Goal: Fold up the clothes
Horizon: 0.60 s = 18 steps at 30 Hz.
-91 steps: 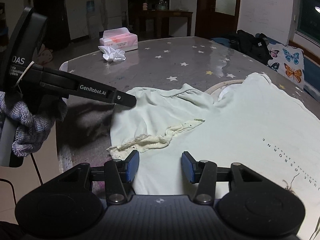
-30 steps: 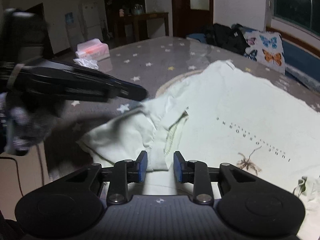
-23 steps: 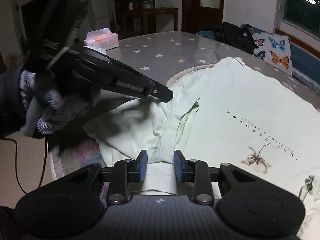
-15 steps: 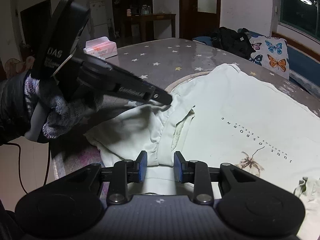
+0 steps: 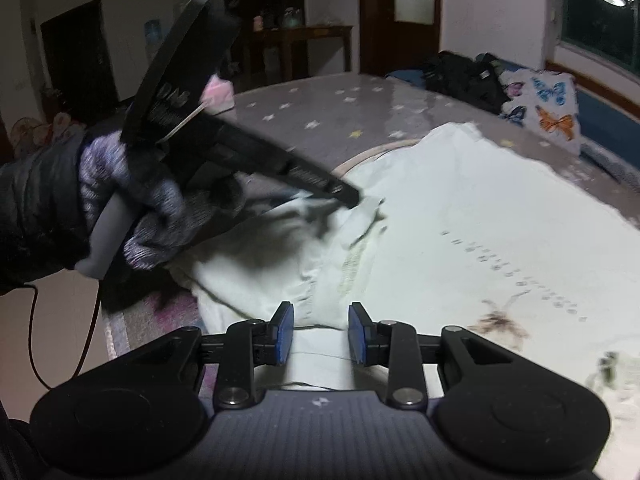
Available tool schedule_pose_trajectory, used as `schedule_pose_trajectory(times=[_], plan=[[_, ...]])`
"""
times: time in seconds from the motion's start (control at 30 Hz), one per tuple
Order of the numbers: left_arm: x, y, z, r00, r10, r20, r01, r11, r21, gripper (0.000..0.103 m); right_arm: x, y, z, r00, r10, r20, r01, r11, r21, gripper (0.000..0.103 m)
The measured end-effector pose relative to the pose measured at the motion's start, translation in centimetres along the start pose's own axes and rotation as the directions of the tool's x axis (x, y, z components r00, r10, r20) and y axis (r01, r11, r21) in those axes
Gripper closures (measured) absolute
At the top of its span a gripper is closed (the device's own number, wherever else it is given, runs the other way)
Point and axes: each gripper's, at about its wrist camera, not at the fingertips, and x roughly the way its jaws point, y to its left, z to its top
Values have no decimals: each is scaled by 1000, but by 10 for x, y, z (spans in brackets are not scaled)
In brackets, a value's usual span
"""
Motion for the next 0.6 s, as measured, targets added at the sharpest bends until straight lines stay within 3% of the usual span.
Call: schedule_pose_trajectory(times=[0.13,0.2,0.27,0.37,0.47,0.6], plan=[[-21,-10,-8,999,-39,13,38,997,68,92,-28,-18,-6,997,-75,23,74,996,40,72],[-33,-16,-14,998,-61,14,59,991,117,87,-43,-28,-12,992,-122,23,121,991,58,63],[-46,-22,-22,996,-87,13,83,981,176,78,-58,-37,-22,985,-175,4,174,983,65,61],[-64,-31,-36,993,-122,2,117,956,271,72,-79,-47,-39,972,-232,-41,234,970,58,61],[-78,-39,-48,988,-151,-28,151,924,352,70,-93,-54,-53,960,-265,-89,269,963,32,54],[-87,-45,-61,984,-165,-65,177,882,437,66,-104,-56,-71,952,-272,-138,271,962,-29,47]])
